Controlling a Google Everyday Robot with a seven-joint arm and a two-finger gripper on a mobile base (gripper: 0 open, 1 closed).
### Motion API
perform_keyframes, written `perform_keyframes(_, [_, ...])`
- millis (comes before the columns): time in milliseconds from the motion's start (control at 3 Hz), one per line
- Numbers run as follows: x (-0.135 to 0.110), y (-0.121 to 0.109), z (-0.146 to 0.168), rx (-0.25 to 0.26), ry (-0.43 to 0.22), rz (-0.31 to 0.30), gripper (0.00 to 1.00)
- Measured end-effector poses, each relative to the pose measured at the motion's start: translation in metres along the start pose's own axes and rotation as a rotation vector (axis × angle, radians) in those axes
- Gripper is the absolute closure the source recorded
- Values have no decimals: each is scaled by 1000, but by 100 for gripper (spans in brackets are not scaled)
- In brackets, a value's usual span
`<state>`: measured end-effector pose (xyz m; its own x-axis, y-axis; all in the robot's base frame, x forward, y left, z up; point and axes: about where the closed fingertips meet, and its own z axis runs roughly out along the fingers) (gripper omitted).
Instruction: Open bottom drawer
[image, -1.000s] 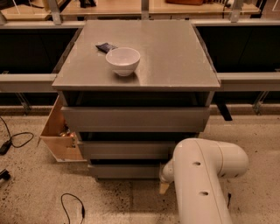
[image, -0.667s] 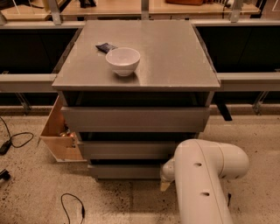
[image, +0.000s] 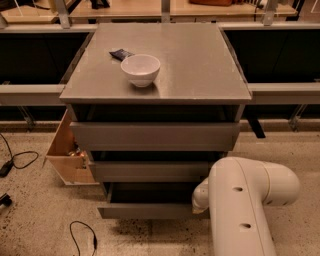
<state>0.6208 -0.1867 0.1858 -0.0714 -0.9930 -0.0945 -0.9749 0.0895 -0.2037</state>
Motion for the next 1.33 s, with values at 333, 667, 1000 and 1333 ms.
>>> perform_keyframes(333, [28, 35, -20, -61, 35, 14, 97])
perform_keyframes(667, [26, 36, -19, -61, 35, 14, 100])
perform_keyframes(1000, [32, 51, -23, -86, 42, 18, 100])
perform_keyframes(1333, [31, 51, -24, -86, 42, 18, 100])
